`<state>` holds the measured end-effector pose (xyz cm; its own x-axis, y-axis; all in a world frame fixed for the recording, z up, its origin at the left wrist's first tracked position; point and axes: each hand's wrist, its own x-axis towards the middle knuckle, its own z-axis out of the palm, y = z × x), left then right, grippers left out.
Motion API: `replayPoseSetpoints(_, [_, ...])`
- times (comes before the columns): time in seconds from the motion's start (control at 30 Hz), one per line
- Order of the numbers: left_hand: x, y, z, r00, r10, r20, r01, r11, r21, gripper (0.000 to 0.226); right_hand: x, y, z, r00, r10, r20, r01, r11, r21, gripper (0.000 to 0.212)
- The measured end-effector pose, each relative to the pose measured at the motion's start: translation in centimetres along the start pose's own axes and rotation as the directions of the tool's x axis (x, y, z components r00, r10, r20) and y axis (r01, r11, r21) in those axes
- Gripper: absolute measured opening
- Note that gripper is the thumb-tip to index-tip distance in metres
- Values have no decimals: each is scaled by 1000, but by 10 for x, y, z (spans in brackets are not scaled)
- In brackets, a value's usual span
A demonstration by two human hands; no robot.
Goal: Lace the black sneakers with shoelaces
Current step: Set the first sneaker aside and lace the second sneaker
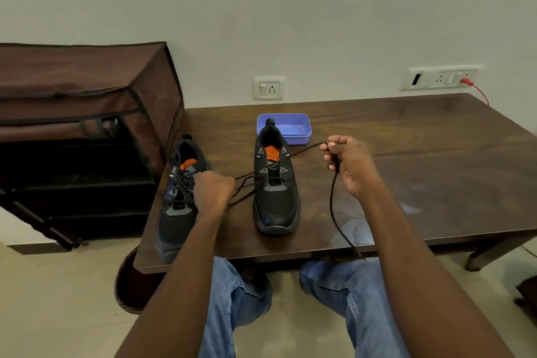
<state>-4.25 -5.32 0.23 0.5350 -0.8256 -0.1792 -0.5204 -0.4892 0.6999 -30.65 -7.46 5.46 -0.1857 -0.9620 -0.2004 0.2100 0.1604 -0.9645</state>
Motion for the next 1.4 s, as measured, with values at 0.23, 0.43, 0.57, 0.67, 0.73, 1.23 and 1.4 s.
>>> replayPoseSetpoints(0.23, [-30, 36, 13, 718, 643, 267, -524, 751, -401, 46, -16, 13, 35, 920, 117, 375, 61, 900, -431, 4])
replayPoseSetpoints(0.43, [-22, 32, 18, 747, 660, 73, -619, 732, -285, 14, -7, 12, 37, 909, 161, 383, 43, 880, -472, 8])
replayPoseSetpoints(0.57, [-18, 29, 3, 881, 413, -229, -467, 833, -297, 6, 0, 11, 25, 911, 173, 373, 26, 880, -474, 8])
replayPoseSetpoints(0.67, [-14, 30, -10, 945, 71, -319, -255, 771, -584, 12, 4, 9, 15, 915, 191, 355, 16, 862, -507, 13])
replayPoseSetpoints(0.73, [-7, 25, -16, 944, -122, -305, -133, 708, -694, 15, 5, 10, 12, 936, 204, 286, 19, 784, -620, 11])
replayPoseSetpoints(1.23, [-32, 39, 14, 786, 583, 206, -509, 799, -319, 16, 0, 27, 60, 910, 105, 400, 203, 730, -653, 28])
replayPoseSetpoints(1.4, [-25, 36, 23, 828, 518, 217, -422, 829, -368, 12, 6, 31, 63, 927, 115, 357, 149, 762, -631, 28])
